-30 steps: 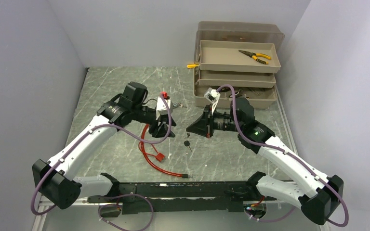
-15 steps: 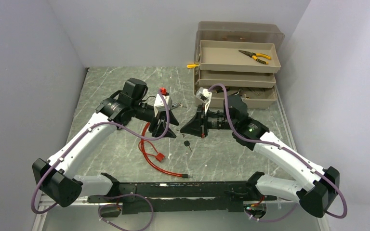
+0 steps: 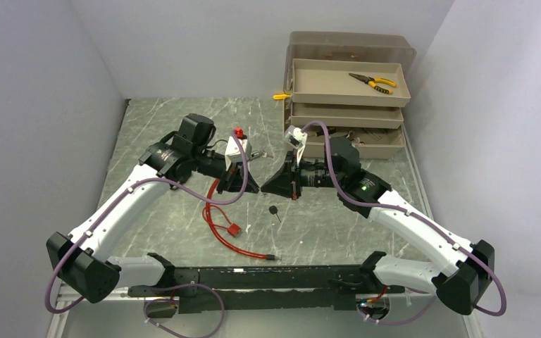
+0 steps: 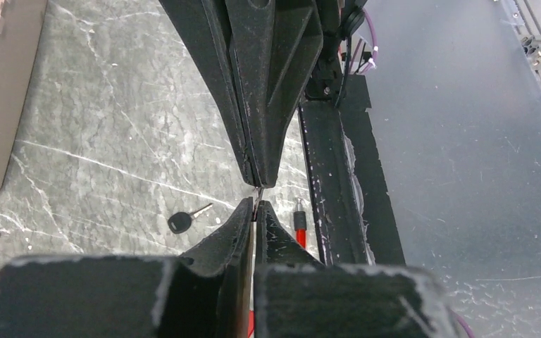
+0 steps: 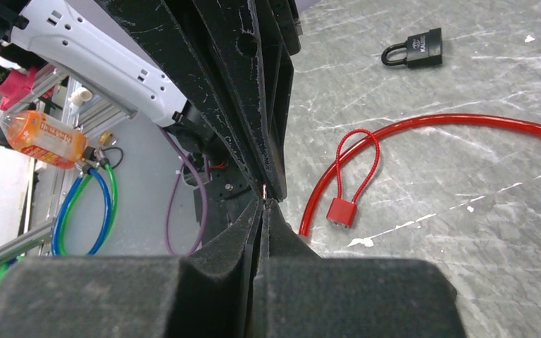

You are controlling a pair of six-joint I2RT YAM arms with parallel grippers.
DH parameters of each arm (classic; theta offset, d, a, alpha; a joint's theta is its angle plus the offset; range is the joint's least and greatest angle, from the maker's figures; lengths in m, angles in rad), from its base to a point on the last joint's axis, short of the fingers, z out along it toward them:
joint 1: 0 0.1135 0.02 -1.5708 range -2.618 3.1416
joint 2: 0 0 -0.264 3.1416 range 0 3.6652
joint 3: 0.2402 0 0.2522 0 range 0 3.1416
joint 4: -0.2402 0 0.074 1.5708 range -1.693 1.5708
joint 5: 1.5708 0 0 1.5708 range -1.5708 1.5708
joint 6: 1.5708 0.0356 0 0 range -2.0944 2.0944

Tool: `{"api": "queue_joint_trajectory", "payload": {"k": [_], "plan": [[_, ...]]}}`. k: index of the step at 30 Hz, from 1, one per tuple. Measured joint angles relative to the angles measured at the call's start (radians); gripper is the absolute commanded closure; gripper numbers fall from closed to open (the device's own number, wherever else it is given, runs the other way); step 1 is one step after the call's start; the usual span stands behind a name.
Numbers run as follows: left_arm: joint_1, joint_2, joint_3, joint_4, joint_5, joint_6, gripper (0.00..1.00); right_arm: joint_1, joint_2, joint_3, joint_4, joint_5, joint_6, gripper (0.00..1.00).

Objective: Unlock with the key
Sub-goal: Adjust the key.

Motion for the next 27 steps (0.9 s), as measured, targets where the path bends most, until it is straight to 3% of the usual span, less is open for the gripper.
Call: {"api": "queue_joint_trajectory", "payload": {"k": [5,8,12,27], "plan": [[0.001,0.0,0.008,-0.022,-0.001,0.01,1.0,0.004,0.002,0.002,0.004,0.001,-0.009,1.0],[0.002,0.0,0.008,-0.034,0.001,0.026,1.0,0.007,0.003,0.002,0.003,0.002,-0.011,0.77],[0.002,0.0,0.013,-0.047,0.0,0.04,1.0,0.008,0.004,0.002,0.003,0.026,-0.019,0.65],[0.002,-0.009,0.014,-0.057,-0.009,0.057,1.0,-0.011,0.002,-0.005,0.068,-0.013,-0.004,0.68]]}}
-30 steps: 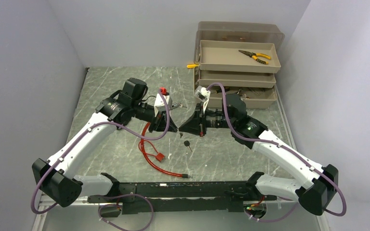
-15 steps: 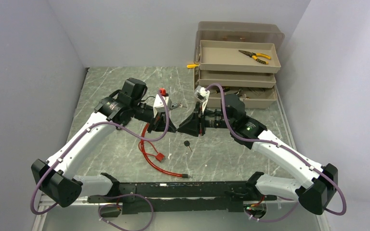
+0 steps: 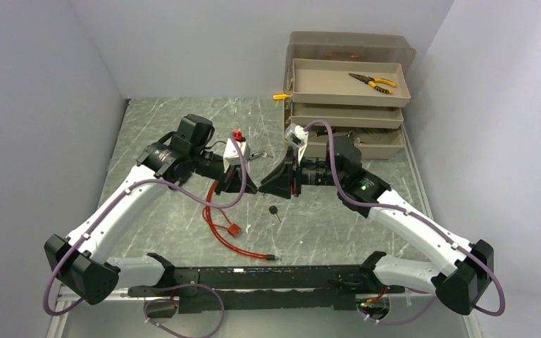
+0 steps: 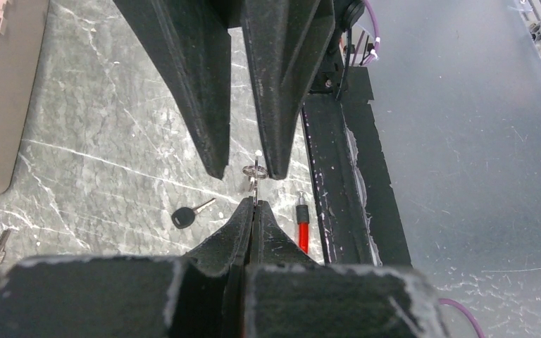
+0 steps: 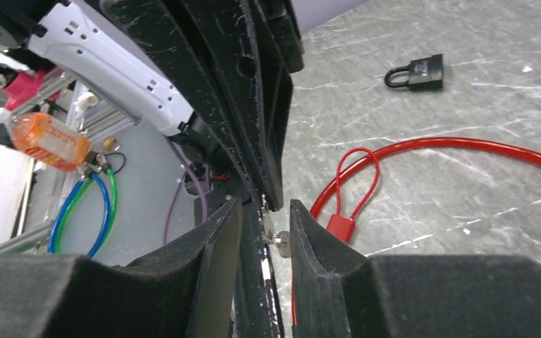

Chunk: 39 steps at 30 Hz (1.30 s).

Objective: Unlock with the key
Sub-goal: Adjust the key.

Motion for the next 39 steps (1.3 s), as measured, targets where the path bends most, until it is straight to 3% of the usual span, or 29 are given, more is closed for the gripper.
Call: {"api": "queue_joint_trajectory", "payload": {"k": [8,13,18,23,25,27,30,38,39], "plan": [[0.0,-0.004,0.01,0.0,-0.001,-0.002,1.0,0.0,0.023,-0.013,0.034,-0.091,0.02,0.74],[0.0,-0.005,0.013,0.0,0.0,-0.003,1.0,-0.003,0.024,-0.019,0.041,-0.097,0.023,1.0],[-0.001,-0.007,0.015,-0.005,0.0,-0.005,1.0,-0.006,0.023,-0.024,0.053,-0.093,0.028,1.0],[-0.001,-0.007,0.015,-0.004,0.0,-0.006,1.0,-0.006,0.015,-0.034,0.063,-0.085,0.032,0.78],[-0.001,-0.007,0.015,-0.003,0.0,-0.006,1.0,-0.006,0.007,-0.045,0.064,-0.08,0.038,0.74],[-0.001,-0.007,0.015,-0.003,0.0,-0.007,1.0,-0.006,0.003,-0.053,0.066,-0.079,0.041,0.77],[-0.001,-0.009,0.015,0.002,0.0,-0.011,1.0,-0.01,0.003,-0.066,0.071,-0.08,0.052,0.99],[-0.001,-0.013,0.015,0.013,0.001,-0.024,1.0,-0.019,0.002,-0.074,0.104,-0.112,0.078,1.0],[-0.001,-0.013,0.015,0.014,0.001,-0.026,0.95,-0.022,0.002,-0.076,0.111,-0.116,0.082,1.0]]}}
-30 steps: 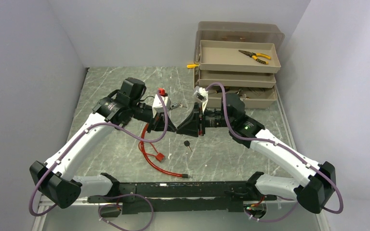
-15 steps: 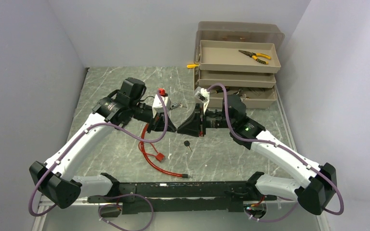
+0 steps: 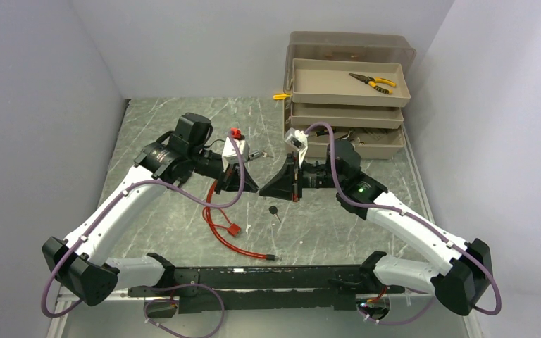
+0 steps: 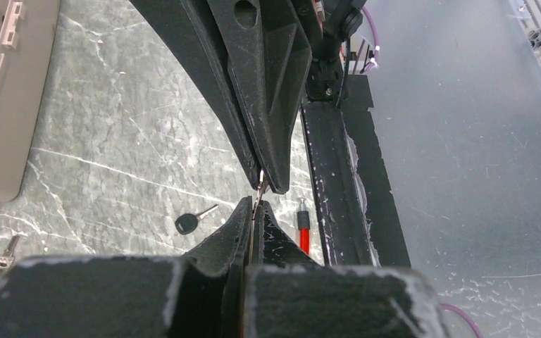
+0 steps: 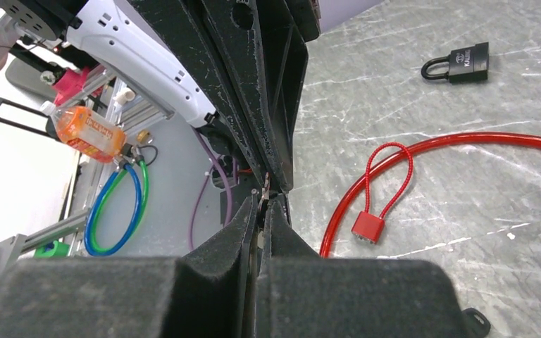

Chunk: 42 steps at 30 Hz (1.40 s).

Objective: Unlock with the key
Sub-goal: Adjust the key, then pick up the lock from the center of the board.

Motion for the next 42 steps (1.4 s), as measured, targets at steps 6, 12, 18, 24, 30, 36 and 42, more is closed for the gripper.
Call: {"api": "queue_joint_trajectory", "payload": {"k": [6,12,18,24,30,36,42], "plan": [[0.0,-0.007,-0.01,0.001,-0.042,0.034,0.27,-0.022,-0.02,-0.023,0.019,0.0,0.022,1.0],[0.026,-0.047,-0.109,-0.046,-0.155,0.187,0.01,-0.049,-0.062,-0.04,-0.01,0.04,0.022,1.0],[0.047,-0.073,-0.303,-0.132,-0.257,0.486,0.01,-0.056,-0.121,-0.109,-0.065,0.077,0.023,1.0],[0.045,-0.107,-0.499,-0.117,-0.351,0.754,0.01,-0.058,-0.153,-0.147,-0.124,0.105,0.03,1.0],[0.044,0.032,-0.509,-0.057,-0.406,0.929,0.08,-0.058,-0.153,-0.147,-0.143,0.114,0.03,1.0],[0.04,0.166,-0.482,-0.029,-0.414,1.011,0.12,-0.06,-0.155,-0.147,-0.152,0.129,0.029,1.0],[0.017,0.18,-0.487,0.018,-0.429,1.044,0.16,-0.064,-0.169,-0.147,-0.156,0.132,0.029,1.0]]}}
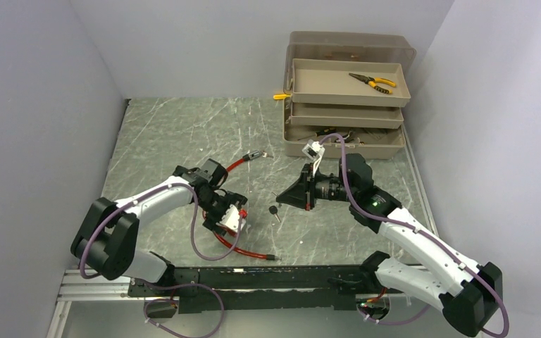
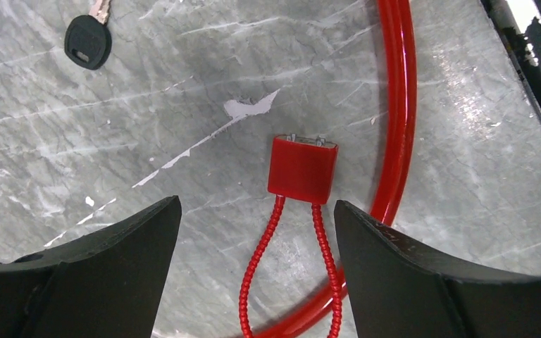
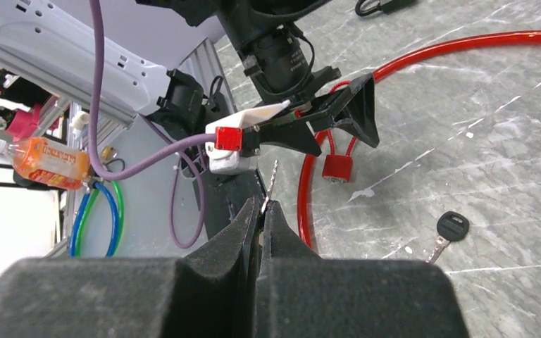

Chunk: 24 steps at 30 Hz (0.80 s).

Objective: Unlock with the key
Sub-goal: Pick up the lock from the center of the board.

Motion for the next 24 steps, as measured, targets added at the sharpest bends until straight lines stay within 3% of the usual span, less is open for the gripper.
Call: {"api": "queue_joint_trajectory", "payload": {"k": [8,13,17,24], "plan": [[-0.015,0.037,-0.051,0.044,-0.021,0.042,0.2,-0.023,-0.003,0.0,0.0,-0.001,0.0,1.0],[-0.016,0.053,-0.063,0.068,-0.028,0.053,0.3,-0.035,-0.004,0.0,0.0,-0.001,0.0,1.0],[-0.02,0.066,-0.062,0.064,-0.031,0.055,0.48,-0.04,-0.004,0.0,0.0,-0.002,0.0,1.0],[-0.046,0.077,-0.052,0.05,-0.051,0.06,0.5,-0.053,-0.006,0.0,0.0,-0.004,0.0,1.0]]}}
